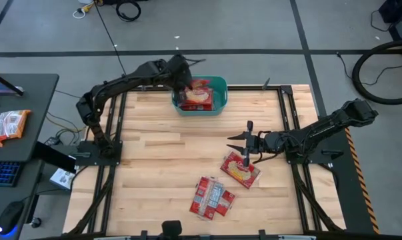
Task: Sort popcorn bags into baskets
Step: Put the popcorn bag into the green bin
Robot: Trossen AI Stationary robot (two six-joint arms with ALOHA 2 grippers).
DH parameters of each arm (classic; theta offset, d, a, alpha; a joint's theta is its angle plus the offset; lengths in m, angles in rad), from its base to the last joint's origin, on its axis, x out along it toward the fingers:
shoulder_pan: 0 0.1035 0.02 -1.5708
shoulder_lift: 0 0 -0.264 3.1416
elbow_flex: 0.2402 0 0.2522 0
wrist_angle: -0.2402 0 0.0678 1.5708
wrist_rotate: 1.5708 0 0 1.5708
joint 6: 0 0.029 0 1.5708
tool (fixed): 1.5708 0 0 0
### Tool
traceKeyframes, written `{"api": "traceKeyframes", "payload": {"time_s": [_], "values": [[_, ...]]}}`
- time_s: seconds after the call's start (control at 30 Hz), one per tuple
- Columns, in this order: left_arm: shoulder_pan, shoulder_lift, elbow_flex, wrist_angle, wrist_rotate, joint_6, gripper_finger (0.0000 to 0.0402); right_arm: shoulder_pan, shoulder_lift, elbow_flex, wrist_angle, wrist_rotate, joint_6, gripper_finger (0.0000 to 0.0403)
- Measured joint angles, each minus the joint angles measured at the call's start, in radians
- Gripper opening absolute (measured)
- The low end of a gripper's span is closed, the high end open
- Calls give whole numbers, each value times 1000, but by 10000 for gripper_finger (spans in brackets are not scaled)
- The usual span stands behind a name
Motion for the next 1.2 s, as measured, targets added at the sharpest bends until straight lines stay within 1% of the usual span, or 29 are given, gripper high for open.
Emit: {"api": "traceKeyframes", "payload": {"time_s": [0.1, 0.4, 0.53, 0.67, 0.77, 0.9, 1.1, 1.2], "values": [[-22, 0, -30, 13, -19, 39, 27, 0, 0, 0, 0, -1, 0, 126], [-25, 0, -121, 50, -46, 31, 27, 0, 0, 0, -2, -46, 24, 126], [-25, 0, -175, 162, -63, 32, 27, 0, 0, 0, -6, -49, 39, 125], [-26, 7, -217, 233, -61, 61, 27, 0, 0, 0, -10, -50, 51, 126], [-12, 27, -221, 193, -42, 55, 27, 0, 2, 0, -11, -52, 62, 126], [20, 54, -219, 175, 25, 30, 27, 0, 11, 0, -9, -72, 64, 125], [25, 73, -221, 196, 28, 57, 32, 0, 13, 0, -11, -72, 64, 126], [20, 73, -221, 205, 29, 69, 52, 0, 13, 0, -11, -72, 64, 126]]}}
